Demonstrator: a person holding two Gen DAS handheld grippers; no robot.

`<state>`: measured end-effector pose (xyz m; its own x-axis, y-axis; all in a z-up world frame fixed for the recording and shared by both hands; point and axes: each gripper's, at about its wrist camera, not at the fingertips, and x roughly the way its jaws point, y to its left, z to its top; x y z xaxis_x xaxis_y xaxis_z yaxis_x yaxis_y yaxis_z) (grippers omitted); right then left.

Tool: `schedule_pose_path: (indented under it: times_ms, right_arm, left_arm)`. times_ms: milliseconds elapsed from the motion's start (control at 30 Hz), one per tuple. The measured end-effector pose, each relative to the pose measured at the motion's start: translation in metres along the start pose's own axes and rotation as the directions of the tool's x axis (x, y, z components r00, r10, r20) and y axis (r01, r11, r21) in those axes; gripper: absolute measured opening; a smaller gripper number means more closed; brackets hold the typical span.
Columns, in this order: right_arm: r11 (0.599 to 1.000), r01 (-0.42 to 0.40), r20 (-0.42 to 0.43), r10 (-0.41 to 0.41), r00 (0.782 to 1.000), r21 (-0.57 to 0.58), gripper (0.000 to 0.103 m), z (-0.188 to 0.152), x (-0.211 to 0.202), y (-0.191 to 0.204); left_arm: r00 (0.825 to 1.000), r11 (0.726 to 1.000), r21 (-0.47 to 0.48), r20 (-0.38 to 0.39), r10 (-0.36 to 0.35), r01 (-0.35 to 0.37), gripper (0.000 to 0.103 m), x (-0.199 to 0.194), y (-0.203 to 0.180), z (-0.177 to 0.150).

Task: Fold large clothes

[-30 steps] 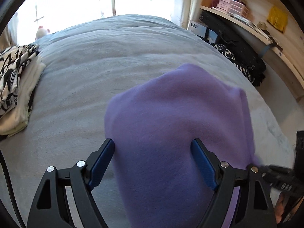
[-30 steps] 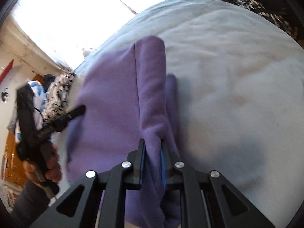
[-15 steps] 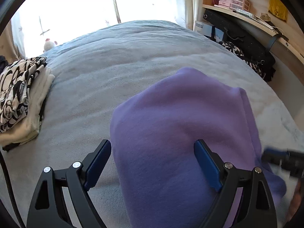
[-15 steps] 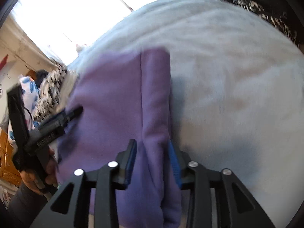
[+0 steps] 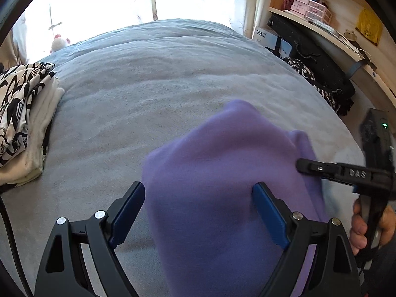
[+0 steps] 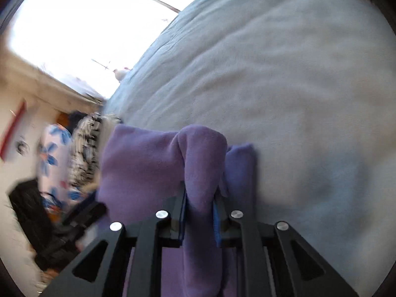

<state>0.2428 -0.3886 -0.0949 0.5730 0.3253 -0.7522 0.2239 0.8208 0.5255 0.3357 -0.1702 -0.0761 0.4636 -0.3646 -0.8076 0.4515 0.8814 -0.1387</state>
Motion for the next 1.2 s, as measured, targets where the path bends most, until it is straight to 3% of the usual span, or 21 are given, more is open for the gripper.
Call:
schedule_pose_path:
  times_ms: [167,467,633,900,1033,1200]
  right_arm:
    - [0.998,0.046,-0.023,-0.045,0.999,0.053,0.020,-0.010,0.019,-0.017]
    - [0.997,0.037,-0.015,-0.036,0.999,0.068,0.032,-0.010,0.011,-0.015]
    - [0.997,0.030,-0.015,-0.029,0.999,0.075,0.032,-0.012,-0.003,-0.010]
    - [0.998,0.057,-0.002,-0.057,0.998,-0.018,0.033,-0.026,-0.043,0.020]
    - [0.995,0.064,0.034,-0.062,0.998,-0.078,0.047,-0.036,-0.071,0.039]
    - [0.973,0.131,0.109,-0.112,0.988,-0.190,0.047,-0.057,-0.108,0.065]
  left_arm:
    - [0.999,0.998,-0.048,-0.025,-0.047,0.045,0.090,0.016,0.005,-0.002]
    - [1.000,1.000,-0.015,0.000,-0.002,0.002,0.090,0.008,-0.004,-0.003]
    - [1.000,1.000,-0.008,0.016,0.003,-0.003,0.090,-0.007,-0.007,-0.005]
    - [0.998,1.000,0.006,0.053,0.014,-0.014,0.090,-0.048,-0.014,-0.009]
    - [0.998,0.999,0.021,0.060,0.033,-0.034,0.090,-0.072,-0.017,-0.015]
    - [0.997,0.997,0.044,0.049,0.067,-0.069,0.090,-0.101,-0.018,-0.030]
